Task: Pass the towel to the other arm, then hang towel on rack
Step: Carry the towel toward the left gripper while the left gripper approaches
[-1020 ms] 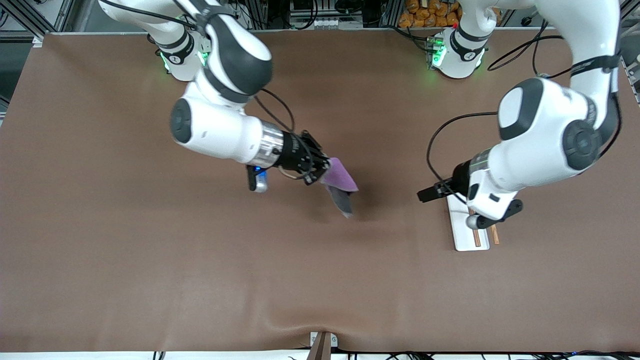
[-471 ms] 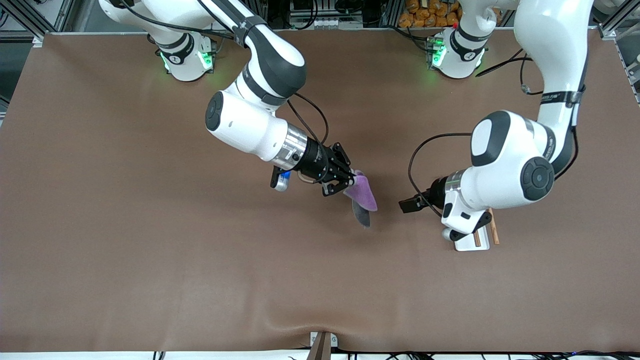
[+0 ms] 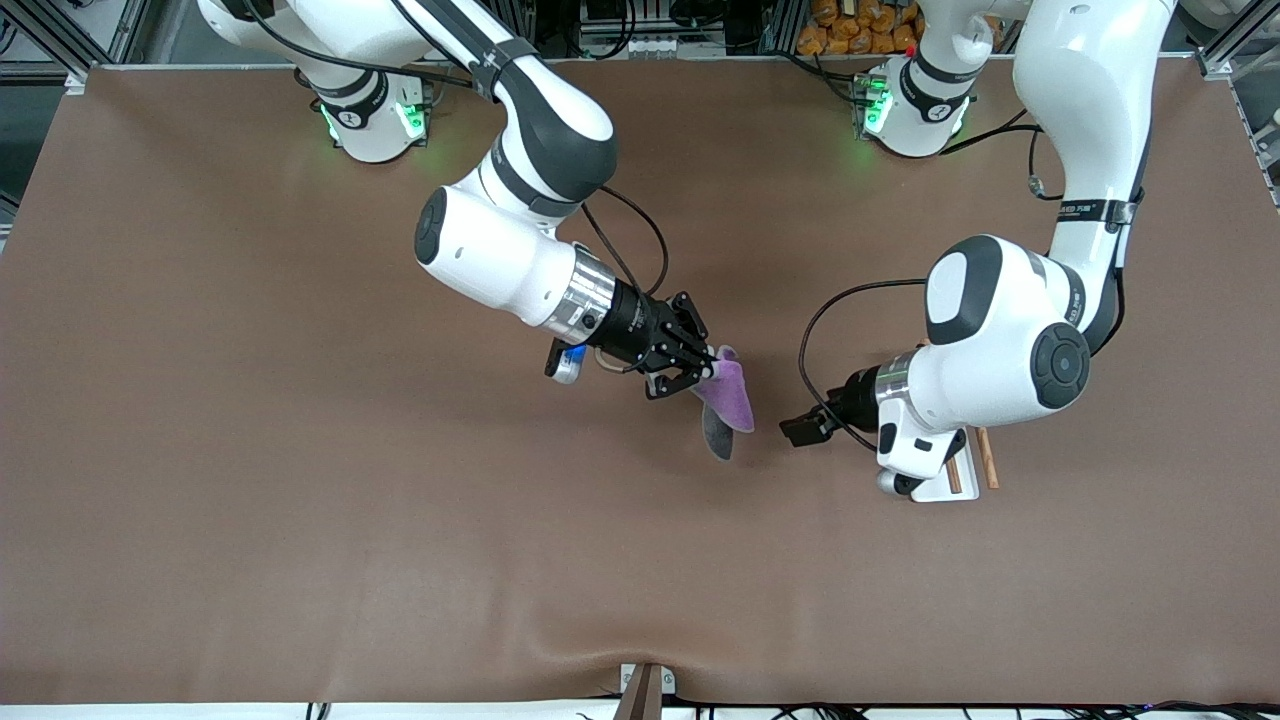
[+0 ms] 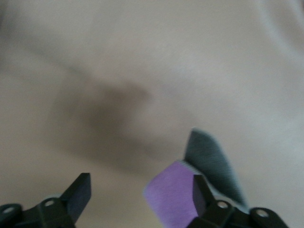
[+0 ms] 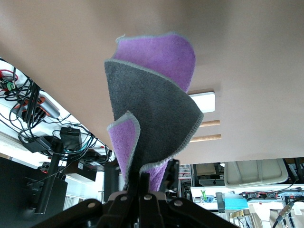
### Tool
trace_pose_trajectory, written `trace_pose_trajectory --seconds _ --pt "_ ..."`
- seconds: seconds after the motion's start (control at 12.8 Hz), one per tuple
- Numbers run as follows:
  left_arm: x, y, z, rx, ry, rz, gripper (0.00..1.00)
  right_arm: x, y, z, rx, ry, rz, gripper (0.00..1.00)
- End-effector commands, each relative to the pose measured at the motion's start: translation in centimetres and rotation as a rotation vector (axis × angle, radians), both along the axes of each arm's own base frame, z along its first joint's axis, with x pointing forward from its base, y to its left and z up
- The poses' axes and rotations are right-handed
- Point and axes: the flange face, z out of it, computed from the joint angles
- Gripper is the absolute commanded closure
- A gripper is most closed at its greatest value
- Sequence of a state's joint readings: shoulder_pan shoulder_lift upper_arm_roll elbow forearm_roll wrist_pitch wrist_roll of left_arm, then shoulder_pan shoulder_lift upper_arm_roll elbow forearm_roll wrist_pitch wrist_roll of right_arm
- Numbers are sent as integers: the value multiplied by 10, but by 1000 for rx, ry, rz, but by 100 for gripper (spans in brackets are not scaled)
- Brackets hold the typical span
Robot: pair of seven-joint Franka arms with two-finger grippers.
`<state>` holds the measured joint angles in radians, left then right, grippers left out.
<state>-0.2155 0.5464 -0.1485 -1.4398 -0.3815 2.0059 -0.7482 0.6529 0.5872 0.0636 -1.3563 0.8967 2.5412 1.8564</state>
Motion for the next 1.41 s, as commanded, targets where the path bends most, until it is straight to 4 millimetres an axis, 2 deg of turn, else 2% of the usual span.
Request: trace_pose_trajectory --seconds 0.0,0.08,0.24,0.47,0.71,0.86,0.94,1.25,1.33 --pt "21 -19 0 -35 -36 35 12 1 8 2 25 6 -16 100" --pt "19 -33 -2 -39 -42 58 15 1 8 3 26 5 -16 100" --pt "21 -37 -1 -43 -53 92 23 2 7 2 25 7 -20 100" --pt "17 -44 2 -50 -34 119 24 3 7 3 26 5 -20 100" --pt "0 -73 15 -50 -8 124 27 2 7 3 23 8 -15 100" --pt "-7 -71 29 -37 8 101 30 2 6 3 24 8 -15 100" --pt "-8 -64 34 -29 23 96 31 3 6 4 25 8 -15 100" --pt "-9 -57 36 -17 49 87 32 5 2 7 26 6 -18 100" --pt "-9 -56 35 -16 49 88 35 6 1 7 26 6 -20 100"
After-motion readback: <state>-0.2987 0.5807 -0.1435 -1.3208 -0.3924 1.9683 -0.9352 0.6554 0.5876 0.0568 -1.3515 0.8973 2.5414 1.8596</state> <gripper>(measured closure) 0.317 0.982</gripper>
